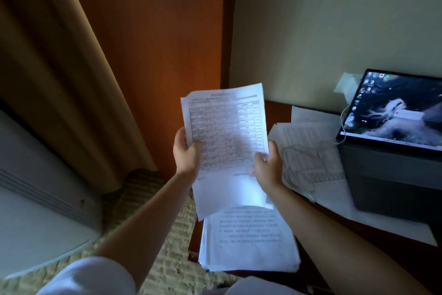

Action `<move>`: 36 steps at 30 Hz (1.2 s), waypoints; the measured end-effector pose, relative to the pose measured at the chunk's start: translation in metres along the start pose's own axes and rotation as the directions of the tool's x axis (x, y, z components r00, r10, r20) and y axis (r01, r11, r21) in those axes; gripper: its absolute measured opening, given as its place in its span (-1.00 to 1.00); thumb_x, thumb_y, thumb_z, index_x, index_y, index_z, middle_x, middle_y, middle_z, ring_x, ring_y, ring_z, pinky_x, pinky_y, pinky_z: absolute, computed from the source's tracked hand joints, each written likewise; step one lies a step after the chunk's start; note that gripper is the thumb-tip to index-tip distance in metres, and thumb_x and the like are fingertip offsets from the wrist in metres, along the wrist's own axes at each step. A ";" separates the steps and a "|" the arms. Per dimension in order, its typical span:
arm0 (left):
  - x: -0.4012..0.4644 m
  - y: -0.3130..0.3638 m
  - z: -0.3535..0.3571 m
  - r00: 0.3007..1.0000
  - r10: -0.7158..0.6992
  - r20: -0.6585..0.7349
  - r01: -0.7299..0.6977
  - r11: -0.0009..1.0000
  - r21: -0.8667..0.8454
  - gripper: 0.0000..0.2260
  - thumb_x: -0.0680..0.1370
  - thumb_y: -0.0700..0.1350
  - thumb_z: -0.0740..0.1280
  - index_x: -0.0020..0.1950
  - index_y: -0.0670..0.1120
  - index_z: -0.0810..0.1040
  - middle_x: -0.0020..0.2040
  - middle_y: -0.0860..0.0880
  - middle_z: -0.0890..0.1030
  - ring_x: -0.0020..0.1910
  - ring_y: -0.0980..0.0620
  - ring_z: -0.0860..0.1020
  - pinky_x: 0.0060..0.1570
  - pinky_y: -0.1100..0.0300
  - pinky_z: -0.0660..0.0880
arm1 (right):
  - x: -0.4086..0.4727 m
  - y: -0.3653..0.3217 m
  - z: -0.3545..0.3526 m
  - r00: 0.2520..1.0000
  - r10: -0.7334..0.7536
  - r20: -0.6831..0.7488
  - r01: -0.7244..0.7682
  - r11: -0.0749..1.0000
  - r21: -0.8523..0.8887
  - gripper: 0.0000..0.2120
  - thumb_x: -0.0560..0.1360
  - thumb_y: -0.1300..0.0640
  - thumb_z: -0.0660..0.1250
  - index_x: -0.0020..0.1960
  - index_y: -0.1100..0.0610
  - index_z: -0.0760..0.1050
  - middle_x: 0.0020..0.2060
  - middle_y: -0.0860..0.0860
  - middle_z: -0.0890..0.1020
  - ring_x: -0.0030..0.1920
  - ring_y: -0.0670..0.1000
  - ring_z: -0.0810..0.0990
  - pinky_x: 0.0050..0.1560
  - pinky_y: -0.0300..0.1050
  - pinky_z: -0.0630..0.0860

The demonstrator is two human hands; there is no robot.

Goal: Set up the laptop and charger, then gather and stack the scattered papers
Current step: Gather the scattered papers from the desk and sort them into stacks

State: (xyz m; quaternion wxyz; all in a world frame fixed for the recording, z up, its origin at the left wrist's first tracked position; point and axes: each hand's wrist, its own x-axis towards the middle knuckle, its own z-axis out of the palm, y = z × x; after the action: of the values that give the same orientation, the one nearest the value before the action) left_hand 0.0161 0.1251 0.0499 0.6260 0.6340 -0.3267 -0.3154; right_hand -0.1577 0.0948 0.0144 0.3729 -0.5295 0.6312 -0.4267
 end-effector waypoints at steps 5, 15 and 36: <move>-0.003 0.023 -0.001 0.995 0.060 0.081 -0.052 0.994 -0.097 -0.69 0.49 -0.20 0.41 0.20 -0.07 0.46 0.01 0.03 0.61 -0.05 0.12 0.63 -0.16 0.30 0.59 | -0.003 -0.027 -0.006 0.988 -0.071 -0.134 0.091 0.985 0.147 -0.68 0.50 0.28 0.25 0.22 0.07 0.35 0.00 -0.06 0.59 -0.07 -0.02 0.59 -0.16 -0.06 0.55; -0.014 -0.004 -0.006 0.969 -0.111 0.223 0.107 0.994 0.031 -0.90 0.45 -0.13 0.46 -0.06 -0.01 0.60 -0.09 0.00 0.67 -0.07 0.01 0.66 -0.12 0.12 0.60 | -0.015 -0.023 -0.004 0.985 -0.062 -0.162 0.091 0.980 0.175 -0.69 0.54 0.27 0.22 0.27 0.14 0.34 0.02 -0.06 0.55 -0.04 -0.05 0.54 -0.03 -0.06 0.52; 0.008 -0.083 0.004 0.821 -0.546 0.166 0.469 0.811 0.348 -0.75 0.36 -0.27 0.53 0.01 -0.18 0.62 -0.07 -0.13 0.67 -0.11 -0.10 0.65 -0.14 0.11 0.59 | 0.048 0.076 -0.016 0.992 0.062 -0.107 -0.112 0.815 -0.568 -0.76 0.62 0.20 0.10 0.20 0.25 0.45 0.06 0.16 0.57 0.15 0.16 0.54 -0.03 -0.12 0.39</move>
State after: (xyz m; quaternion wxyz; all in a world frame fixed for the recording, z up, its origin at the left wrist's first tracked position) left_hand 0.0189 0.1160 -0.0330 0.3691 0.7369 -0.2654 -0.5004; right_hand -0.2069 0.0552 -0.0516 0.1890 -0.5695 0.7687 -0.2217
